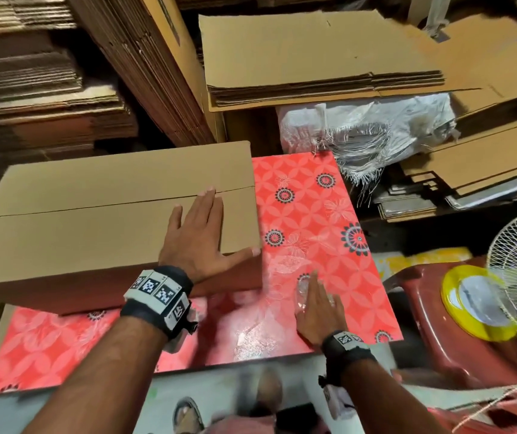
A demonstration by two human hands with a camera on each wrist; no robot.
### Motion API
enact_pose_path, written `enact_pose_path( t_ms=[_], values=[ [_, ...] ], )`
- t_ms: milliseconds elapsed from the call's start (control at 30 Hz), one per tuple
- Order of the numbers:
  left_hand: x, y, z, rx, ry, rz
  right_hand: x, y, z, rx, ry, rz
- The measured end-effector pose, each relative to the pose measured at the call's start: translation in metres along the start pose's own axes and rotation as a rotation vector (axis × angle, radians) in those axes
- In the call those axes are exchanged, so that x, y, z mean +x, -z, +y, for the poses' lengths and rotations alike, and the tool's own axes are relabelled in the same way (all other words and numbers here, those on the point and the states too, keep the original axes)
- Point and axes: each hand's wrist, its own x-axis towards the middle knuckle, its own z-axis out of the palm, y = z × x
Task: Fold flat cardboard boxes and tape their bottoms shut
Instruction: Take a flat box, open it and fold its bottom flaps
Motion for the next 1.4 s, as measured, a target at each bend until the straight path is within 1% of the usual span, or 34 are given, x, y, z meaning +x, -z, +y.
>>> enact_pose_path(
  t_ms=[67, 133, 200, 267, 333, 400, 467, 533, 600, 700, 733, 767, 833, 933, 1000, 1033, 1100, 1200, 1267, 1333, 1400],
  values=[
    [0.0, -0.001, 0.0, -0.006, 0.001, 0.004, 0.003, 0.007, 0.002, -0.003, 0.037, 0.004],
    [0.0, -0.001, 0.0, -0.011, 0.002, 0.001, 0.003, 0.01, 0.003, -0.104, 0.064, -0.017],
    [0.0, -0.001, 0.0, -0.014, 0.007, -0.006, 0.004, 0.014, -0.003, -0.203, 0.042, -0.011],
    [0.001, -0.001, -0.001, -0.018, 0.009, -0.019, 0.007, 0.022, -0.013, -0.248, 0.043, -0.013],
    [0.001, -0.001, -0.001, -0.027, 0.007, -0.024, 0.01, 0.029, -0.022, -0.221, 0.059, -0.055],
    [0.001, -0.001, -0.002, -0.036, 0.01, -0.022, 0.009, 0.04, -0.03, -0.157, 0.059, -0.049],
    [0.001, 0.0, -0.002, -0.044, 0.014, -0.03, 0.006, 0.059, -0.038, -0.093, 0.089, 0.021],
    [0.001, 0.001, -0.003, -0.071, 0.009, -0.04, 0.004, 0.086, -0.05, -0.056, 0.146, 0.119],
    [0.003, 0.005, -0.007, -0.136, -0.009, -0.075, 0.008, 0.117, -0.061, 0.027, 0.207, 0.274],
    [0.001, 0.017, -0.027, -0.188, -0.019, -0.142, 0.019, 0.166, -0.089, 0.188, 0.373, 0.55],
    [0.0, 0.021, -0.035, -0.186, -0.004, -0.16, 0.022, 0.179, -0.101, 0.228, 0.436, 0.596],
    [-0.002, 0.025, -0.045, -0.181, 0.02, -0.173, 0.024, 0.192, -0.117, 0.234, 0.49, 0.602],
    [-0.007, 0.034, -0.067, -0.181, 0.066, -0.197, 0.022, 0.21, -0.152, 0.173, 0.579, 0.532],
    [-0.015, 0.049, -0.104, -0.157, 0.118, -0.294, 0.023, 0.212, -0.207, -0.011, 0.677, 0.306],
    [-0.022, 0.061, -0.124, -0.129, 0.167, -0.368, 0.027, 0.203, -0.232, -0.162, 0.685, 0.178],
    [-0.026, 0.065, -0.133, -0.124, 0.189, -0.375, 0.029, 0.198, -0.241, -0.237, 0.667, 0.156],
    [-0.034, 0.071, -0.15, -0.119, 0.231, -0.352, 0.031, 0.191, -0.25, -0.325, 0.626, 0.193],
    [-0.046, 0.075, -0.175, -0.138, 0.265, -0.331, 0.026, 0.196, -0.257, -0.26, 0.599, 0.285],
    [-0.055, 0.08, -0.182, -0.132, 0.263, -0.279, 0.018, 0.209, -0.263, -0.203, 0.591, 0.323],
    [-0.065, 0.094, -0.181, -0.066, 0.242, -0.134, 0.004, 0.226, -0.27, -0.132, 0.59, 0.37],
    [-0.076, 0.114, -0.178, 0.021, 0.205, 0.075, -0.015, 0.244, -0.276, -0.03, 0.606, 0.423]
  ],
)
